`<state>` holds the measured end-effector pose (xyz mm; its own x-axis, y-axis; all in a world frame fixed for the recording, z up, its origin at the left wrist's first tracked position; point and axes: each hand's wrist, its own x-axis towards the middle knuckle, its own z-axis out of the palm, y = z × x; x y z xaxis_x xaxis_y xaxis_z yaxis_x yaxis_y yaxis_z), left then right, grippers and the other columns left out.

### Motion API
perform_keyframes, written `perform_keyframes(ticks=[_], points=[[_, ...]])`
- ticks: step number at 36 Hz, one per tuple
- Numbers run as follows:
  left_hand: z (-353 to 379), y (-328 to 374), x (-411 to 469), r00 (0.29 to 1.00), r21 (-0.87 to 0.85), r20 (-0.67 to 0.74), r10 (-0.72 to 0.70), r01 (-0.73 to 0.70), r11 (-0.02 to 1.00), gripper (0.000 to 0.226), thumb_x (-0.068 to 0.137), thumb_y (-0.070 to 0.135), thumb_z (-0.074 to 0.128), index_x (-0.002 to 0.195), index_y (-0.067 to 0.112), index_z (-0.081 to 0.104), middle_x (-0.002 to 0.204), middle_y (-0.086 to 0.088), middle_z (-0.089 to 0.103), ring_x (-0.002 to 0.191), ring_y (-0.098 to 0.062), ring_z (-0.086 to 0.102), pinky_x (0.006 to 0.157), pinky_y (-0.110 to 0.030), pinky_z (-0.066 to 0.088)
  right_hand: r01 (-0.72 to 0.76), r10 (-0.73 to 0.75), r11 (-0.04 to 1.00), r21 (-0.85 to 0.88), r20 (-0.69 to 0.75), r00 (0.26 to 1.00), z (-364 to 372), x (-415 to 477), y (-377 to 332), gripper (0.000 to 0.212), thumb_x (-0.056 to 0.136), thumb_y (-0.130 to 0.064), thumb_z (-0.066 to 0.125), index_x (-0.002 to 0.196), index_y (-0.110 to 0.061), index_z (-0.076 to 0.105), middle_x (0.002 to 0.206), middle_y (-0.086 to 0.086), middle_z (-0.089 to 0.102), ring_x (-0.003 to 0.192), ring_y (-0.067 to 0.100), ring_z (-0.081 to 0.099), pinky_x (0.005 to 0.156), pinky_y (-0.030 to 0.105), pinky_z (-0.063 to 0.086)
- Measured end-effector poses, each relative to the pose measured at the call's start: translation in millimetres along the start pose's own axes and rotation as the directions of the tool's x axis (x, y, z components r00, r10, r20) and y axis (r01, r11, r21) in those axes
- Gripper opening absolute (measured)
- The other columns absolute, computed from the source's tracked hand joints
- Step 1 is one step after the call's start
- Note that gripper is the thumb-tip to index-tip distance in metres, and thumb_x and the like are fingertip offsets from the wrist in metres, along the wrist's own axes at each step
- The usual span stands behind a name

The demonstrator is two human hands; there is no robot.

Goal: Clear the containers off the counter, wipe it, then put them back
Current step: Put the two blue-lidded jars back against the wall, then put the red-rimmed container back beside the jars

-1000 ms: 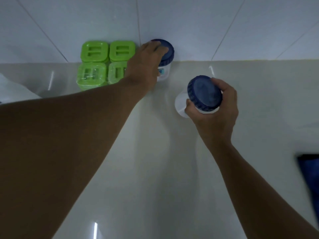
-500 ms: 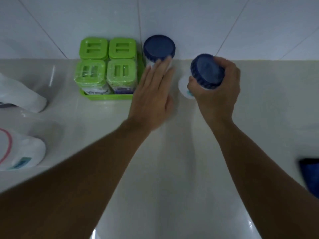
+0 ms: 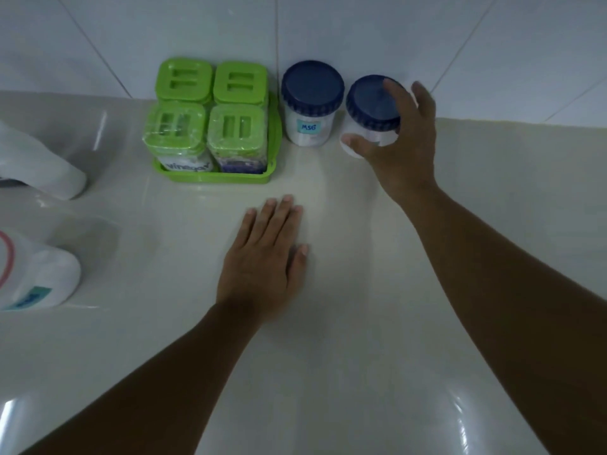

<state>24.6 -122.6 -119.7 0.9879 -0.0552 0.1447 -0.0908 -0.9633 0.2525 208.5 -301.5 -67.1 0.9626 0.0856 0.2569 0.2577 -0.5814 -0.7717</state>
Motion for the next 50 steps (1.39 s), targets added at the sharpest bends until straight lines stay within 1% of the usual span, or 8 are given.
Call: perform_keyframes(ticks=[5, 19, 21, 25, 33, 37, 42, 50], points=[[-1, 1, 0, 1.0, 0.008, 0.014, -0.011, 0.011, 1.0, 0.059, 0.101, 0.037, 0.039, 0.154, 0.012, 0.037, 0.164, -0.006, 0.031, 0.153, -0.025, 0.026, 0.124, -0.048, 0.022, 0.011, -0.012, 0.999, -0.033, -0.017, 1.0, -4, -9, 13, 0.082, 0.08, -0.027, 0.086, 0.151, -0.034, 0.045, 0.156, 0.01, 0.03, 0.138, 0.022, 0.045, 0.112, 0.038, 0.048], [0, -1, 3, 0.999, -0.038, 0.04, -0.016, 0.017, 0.999, 0.059, 0.1, 0.039, 0.037, 0.154, 0.014, 0.037, 0.164, -0.005, 0.032, 0.154, -0.024, 0.025, 0.124, -0.047, 0.021, -0.036, 0.035, 0.999, 0.011, 0.043, 0.998, 3, 14, 15, 0.075, 0.084, -0.019, 0.08, 0.147, -0.038, 0.045, 0.129, -0.004, 0.046, 0.11, 0.022, 0.061, 0.096, 0.042, 0.057], [-1, -3, 5, 0.999, -0.059, 0.047, -0.011, 0.014, 0.998, 0.06, 0.099, 0.04, 0.038, 0.154, 0.014, 0.038, 0.163, -0.005, 0.033, 0.153, -0.025, 0.026, 0.124, -0.047, 0.021, -0.039, 0.037, 0.999, 0.027, 0.049, 0.998, 2, 12, 11, 0.081, 0.083, -0.017, 0.079, 0.152, -0.037, 0.041, 0.13, -0.004, 0.045, 0.114, 0.019, 0.058, 0.101, 0.039, 0.055], [-2, -4, 6, 0.998, -0.082, 0.056, -0.011, 0.016, 0.997, 0.061, 0.097, 0.041, 0.04, 0.152, 0.014, 0.041, 0.162, -0.006, 0.035, 0.152, -0.027, 0.029, 0.124, -0.047, 0.022, -0.013, 0.013, 1.0, 0.027, -0.011, 1.0, 0, -2, 1, 0.108, 0.079, -0.014, 0.083, 0.164, -0.023, 0.017, 0.141, -0.007, 0.034, 0.121, -0.01, 0.032, 0.097, -0.009, 0.024], [-21, -17, 3, 0.979, -0.212, 0.194, 0.065, -0.023, 0.977, 0.071, 0.095, 0.048, 0.025, 0.154, 0.011, 0.036, 0.165, -0.009, 0.027, 0.154, -0.028, 0.022, 0.128, -0.043, 0.012, -0.151, 0.168, 0.984, 0.091, -0.233, 0.958, 26, -78, -39, 0.084, 0.09, -0.008, 0.067, 0.16, -0.009, 0.02, 0.159, 0.014, 0.025, 0.147, 0.02, 0.031, 0.104, -0.007, 0.017], [-40, -37, -35, 0.987, -0.222, 0.099, 0.127, -0.103, 0.97, 0.058, 0.1, 0.036, 0.035, 0.149, 0.005, 0.044, 0.158, -0.015, 0.04, 0.149, -0.029, 0.035, 0.122, -0.047, 0.029, -0.091, 0.104, 0.994, 0.065, -0.228, 0.968, 48, -114, -63, 0.068, 0.089, -0.005, 0.06, 0.152, -0.003, 0.035, 0.15, 0.014, 0.039, 0.14, 0.023, 0.041, 0.117, 0.017, 0.029], [-57, -79, -130, 0.994, -0.203, -0.017, 0.103, -0.105, 0.973, 0.047, 0.1, 0.023, 0.049, 0.143, 0.006, 0.053, 0.153, -0.012, 0.048, 0.146, -0.026, 0.041, 0.121, -0.046, 0.032, -0.005, 0.016, 0.997, 0.076, -0.146, 0.989, 80, -144, -108, 0.055, 0.09, -0.001, 0.057, 0.144, -0.001, 0.048, 0.139, 0.014, 0.053, 0.13, 0.021, 0.052, 0.111, 0.011, 0.033], [-95, -154, -238, 0.968, -0.008, -0.089, -0.233, 0.233, 0.972, 0.05, 0.101, 0.034, 0.042, 0.141, 0.008, 0.056, 0.152, -0.012, 0.049, 0.145, -0.031, 0.041, 0.118, -0.051, 0.033, 0.184, -0.193, 0.963, 0.196, 0.028, 0.981, 146, -200, -194, 0.058, 0.082, -0.002, 0.07, 0.137, -0.001, 0.055, 0.131, 0.012, 0.061, 0.125, 0.025, 0.059, 0.108, 0.04, 0.047]])
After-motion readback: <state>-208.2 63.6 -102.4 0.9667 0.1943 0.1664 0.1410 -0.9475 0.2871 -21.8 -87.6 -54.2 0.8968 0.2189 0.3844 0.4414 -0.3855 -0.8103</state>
